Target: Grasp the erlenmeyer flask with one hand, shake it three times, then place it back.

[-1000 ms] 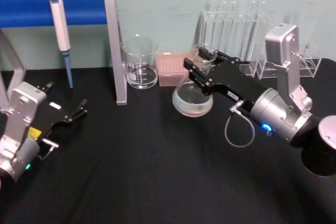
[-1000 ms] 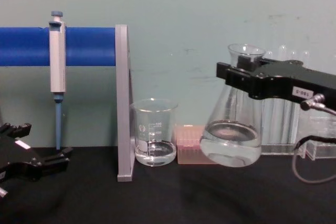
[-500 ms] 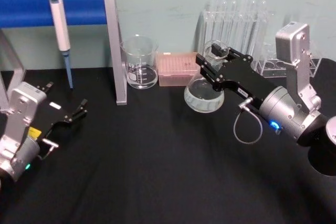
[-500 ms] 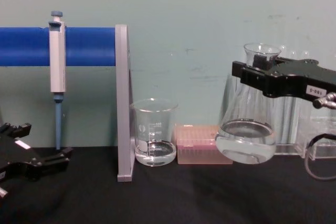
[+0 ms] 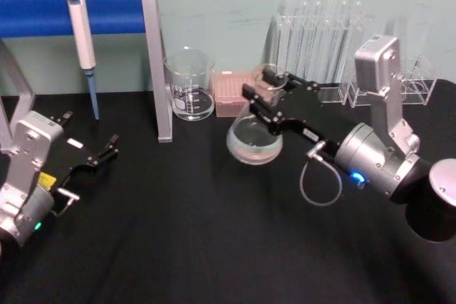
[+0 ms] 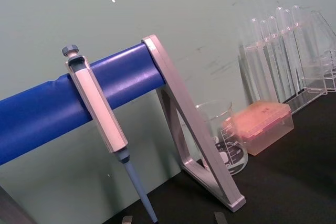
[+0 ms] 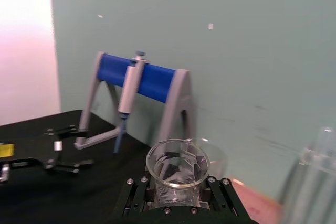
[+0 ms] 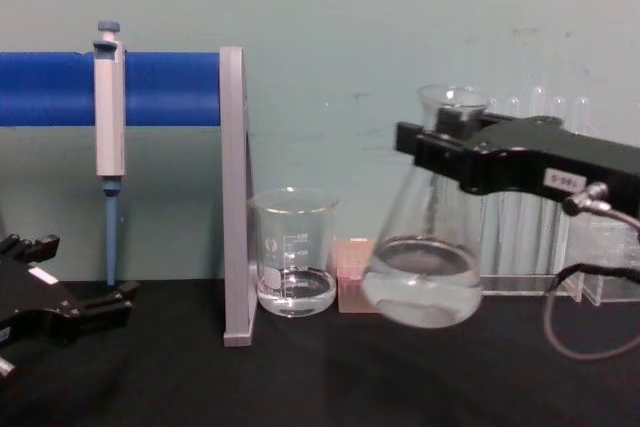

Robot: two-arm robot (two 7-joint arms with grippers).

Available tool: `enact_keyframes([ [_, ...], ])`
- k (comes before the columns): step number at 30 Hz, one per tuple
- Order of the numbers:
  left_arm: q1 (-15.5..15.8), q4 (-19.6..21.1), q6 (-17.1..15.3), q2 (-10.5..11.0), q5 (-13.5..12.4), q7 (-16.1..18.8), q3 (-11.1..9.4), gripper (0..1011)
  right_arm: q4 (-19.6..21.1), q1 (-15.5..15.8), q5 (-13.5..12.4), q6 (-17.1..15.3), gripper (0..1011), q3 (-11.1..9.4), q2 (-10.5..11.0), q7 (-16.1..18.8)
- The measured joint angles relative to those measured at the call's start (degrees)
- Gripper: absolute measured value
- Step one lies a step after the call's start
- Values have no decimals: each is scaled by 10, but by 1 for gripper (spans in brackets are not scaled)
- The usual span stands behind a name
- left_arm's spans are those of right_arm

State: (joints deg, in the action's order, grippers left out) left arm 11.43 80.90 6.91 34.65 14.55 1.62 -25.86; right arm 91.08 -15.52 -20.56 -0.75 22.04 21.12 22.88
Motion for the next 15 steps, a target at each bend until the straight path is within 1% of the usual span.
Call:
enact_keyframes([
  [3, 0, 0, 0, 0, 0, 0, 0, 1001, 3, 0, -3, -2, 449, 10, -1, 15],
  [4, 0, 0, 0, 0, 0, 0, 0, 1001, 3, 0, -3, -2, 449, 10, -1, 15],
  [15, 0, 0, 0, 0, 0, 0, 0, 1001, 13, -9, -21, -4, 449, 52, 5, 65],
])
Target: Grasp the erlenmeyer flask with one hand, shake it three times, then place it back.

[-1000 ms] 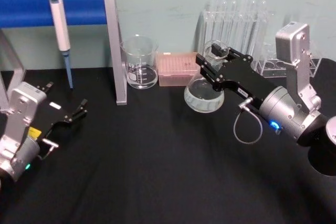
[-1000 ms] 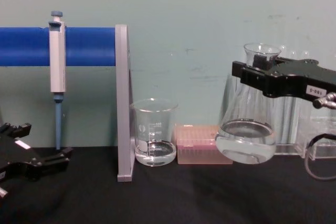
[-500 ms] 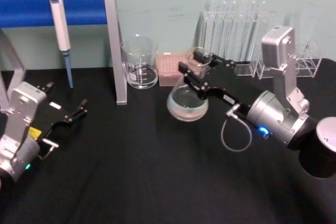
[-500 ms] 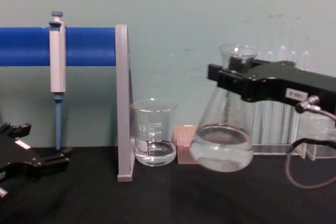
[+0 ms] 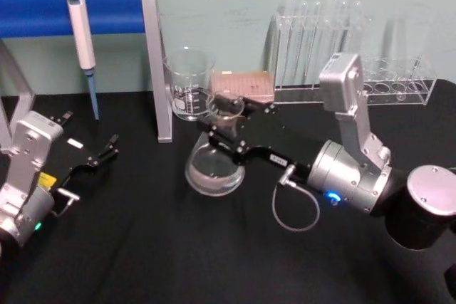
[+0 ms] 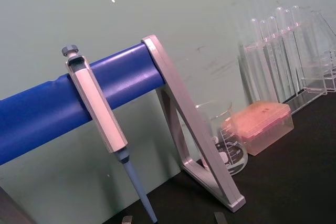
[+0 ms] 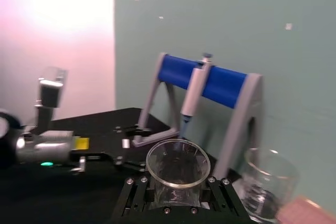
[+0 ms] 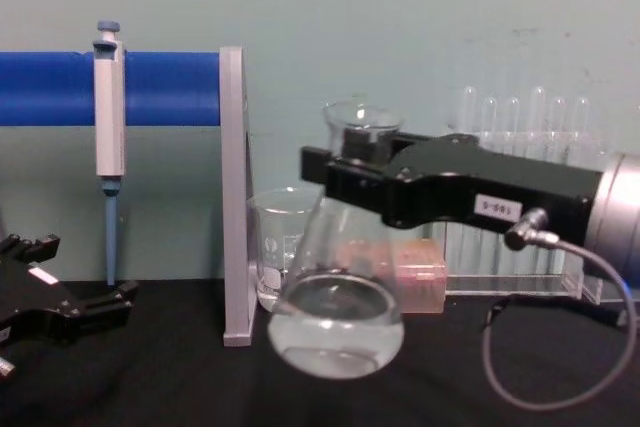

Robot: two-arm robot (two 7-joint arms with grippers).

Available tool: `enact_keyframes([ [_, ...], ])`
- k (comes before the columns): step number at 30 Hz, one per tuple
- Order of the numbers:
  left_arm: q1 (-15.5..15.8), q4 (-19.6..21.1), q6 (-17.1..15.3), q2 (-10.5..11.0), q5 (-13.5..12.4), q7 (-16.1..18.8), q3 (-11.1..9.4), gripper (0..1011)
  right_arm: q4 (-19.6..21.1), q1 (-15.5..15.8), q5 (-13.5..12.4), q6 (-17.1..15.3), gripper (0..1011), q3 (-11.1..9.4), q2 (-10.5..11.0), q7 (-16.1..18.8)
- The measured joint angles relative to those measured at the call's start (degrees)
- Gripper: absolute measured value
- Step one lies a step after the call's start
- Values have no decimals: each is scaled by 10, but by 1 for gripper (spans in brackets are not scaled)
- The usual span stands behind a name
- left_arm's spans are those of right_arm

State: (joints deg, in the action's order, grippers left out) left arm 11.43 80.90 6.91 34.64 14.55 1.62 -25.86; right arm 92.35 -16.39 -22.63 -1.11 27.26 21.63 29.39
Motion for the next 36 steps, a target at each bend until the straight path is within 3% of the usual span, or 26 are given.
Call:
enact_keyframes([
  [12, 0, 0, 0, 0, 0, 0, 0, 1001, 7, -13, -21, 4, 449, 42, 21, 53],
  [22, 0, 0, 0, 0, 0, 0, 0, 1001, 8, -23, -36, 13, 449, 63, 35, 77],
  [30, 0, 0, 0, 0, 0, 0, 0, 1001, -1, -30, -42, 18, 449, 67, 36, 70],
  [36, 0, 0, 0, 0, 0, 0, 0, 1001, -9, -31, -42, 22, 449, 55, 33, 42],
])
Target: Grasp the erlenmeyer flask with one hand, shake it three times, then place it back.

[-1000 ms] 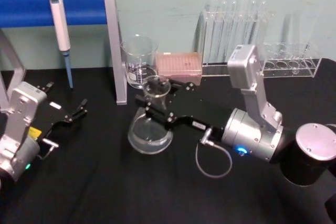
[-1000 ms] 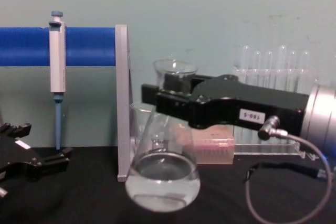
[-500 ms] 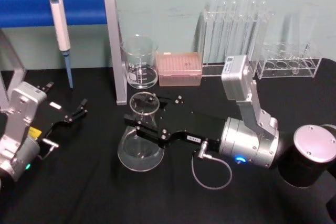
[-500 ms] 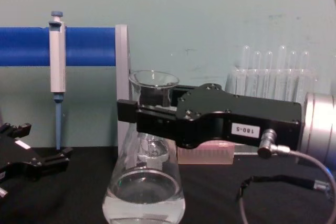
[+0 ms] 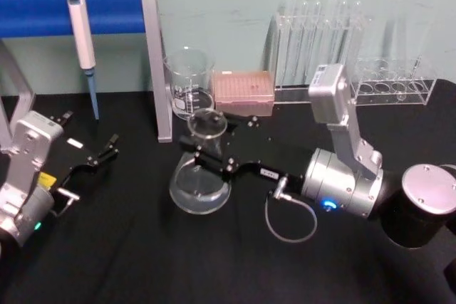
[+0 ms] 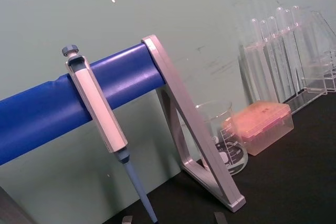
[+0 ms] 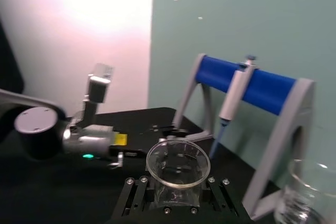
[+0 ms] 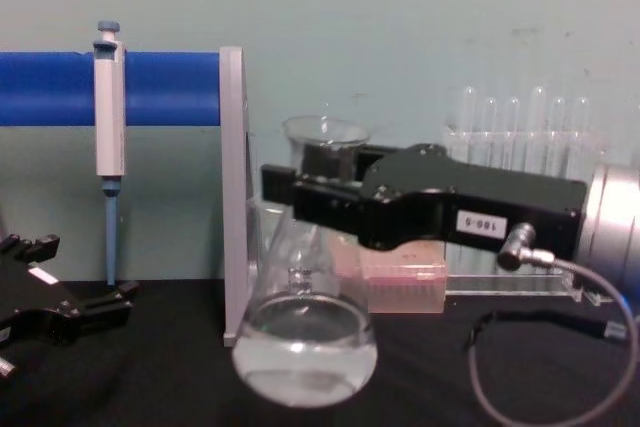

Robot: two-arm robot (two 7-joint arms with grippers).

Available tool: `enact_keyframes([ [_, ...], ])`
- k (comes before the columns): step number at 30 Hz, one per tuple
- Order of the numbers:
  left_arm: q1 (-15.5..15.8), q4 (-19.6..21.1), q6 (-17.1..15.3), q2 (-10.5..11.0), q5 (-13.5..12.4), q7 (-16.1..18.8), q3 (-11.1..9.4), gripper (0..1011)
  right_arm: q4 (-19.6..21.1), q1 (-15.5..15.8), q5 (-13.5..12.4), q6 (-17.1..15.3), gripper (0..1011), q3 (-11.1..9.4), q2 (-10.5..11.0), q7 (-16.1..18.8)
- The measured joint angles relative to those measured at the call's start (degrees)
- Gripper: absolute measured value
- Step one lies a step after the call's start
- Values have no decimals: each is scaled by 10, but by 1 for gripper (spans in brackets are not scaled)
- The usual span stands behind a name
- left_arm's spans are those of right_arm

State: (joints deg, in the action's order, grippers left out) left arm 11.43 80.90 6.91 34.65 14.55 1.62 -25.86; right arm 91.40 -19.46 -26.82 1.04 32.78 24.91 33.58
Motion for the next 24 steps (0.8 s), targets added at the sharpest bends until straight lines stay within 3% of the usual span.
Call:
enact_keyframes([
  [8, 0, 0, 0, 0, 0, 0, 0, 1001, -5, 7, 7, 1, 449, -26, -5, -41],
  [16, 0, 0, 0, 0, 0, 0, 0, 1001, -12, 20, 21, -1, 449, -65, -12, -90],
  [24, 0, 0, 0, 0, 0, 0, 0, 1001, -14, 31, 35, -6, 449, -93, -18, -119],
])
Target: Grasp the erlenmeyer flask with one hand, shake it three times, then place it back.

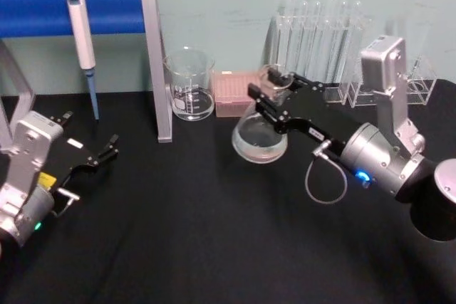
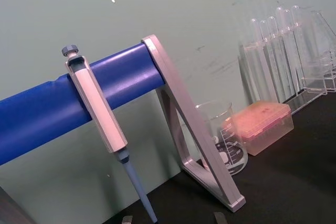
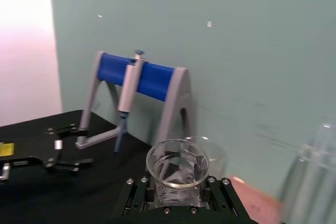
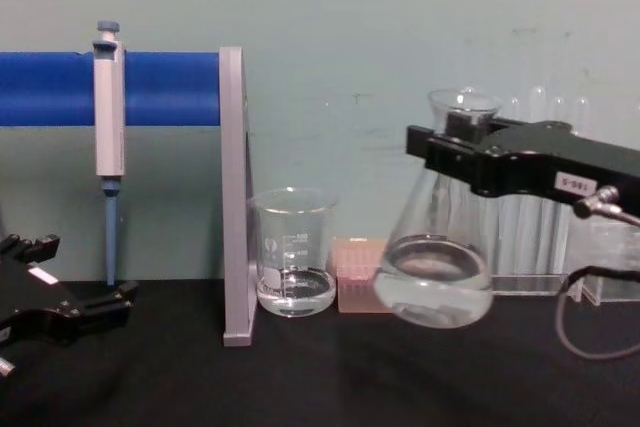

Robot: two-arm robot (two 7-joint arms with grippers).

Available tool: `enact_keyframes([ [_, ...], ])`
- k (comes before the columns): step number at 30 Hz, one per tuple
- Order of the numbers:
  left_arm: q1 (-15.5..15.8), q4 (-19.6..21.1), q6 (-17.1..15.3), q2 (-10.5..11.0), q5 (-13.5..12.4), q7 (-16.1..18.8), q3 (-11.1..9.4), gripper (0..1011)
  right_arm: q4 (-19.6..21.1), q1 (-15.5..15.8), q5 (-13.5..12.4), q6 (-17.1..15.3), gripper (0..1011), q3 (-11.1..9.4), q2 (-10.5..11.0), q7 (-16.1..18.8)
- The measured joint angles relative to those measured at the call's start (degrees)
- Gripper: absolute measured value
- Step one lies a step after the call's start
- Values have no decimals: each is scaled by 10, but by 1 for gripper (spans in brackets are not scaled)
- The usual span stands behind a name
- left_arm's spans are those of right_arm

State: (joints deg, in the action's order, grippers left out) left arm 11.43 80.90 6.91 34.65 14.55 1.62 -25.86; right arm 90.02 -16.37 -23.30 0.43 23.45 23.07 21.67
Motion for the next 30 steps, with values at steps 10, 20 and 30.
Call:
enact_keyframes([
  [10, 0, 0, 0, 0, 0, 0, 0, 1001, -1, 12, 17, -5, 449, -32, -7, -26],
  [20, 0, 0, 0, 0, 0, 0, 0, 1001, -6, 18, 33, -12, 449, -56, -13, -37],
  [30, 0, 0, 0, 0, 0, 0, 0, 1001, -12, 18, 44, -15, 449, -67, -21, -32],
])
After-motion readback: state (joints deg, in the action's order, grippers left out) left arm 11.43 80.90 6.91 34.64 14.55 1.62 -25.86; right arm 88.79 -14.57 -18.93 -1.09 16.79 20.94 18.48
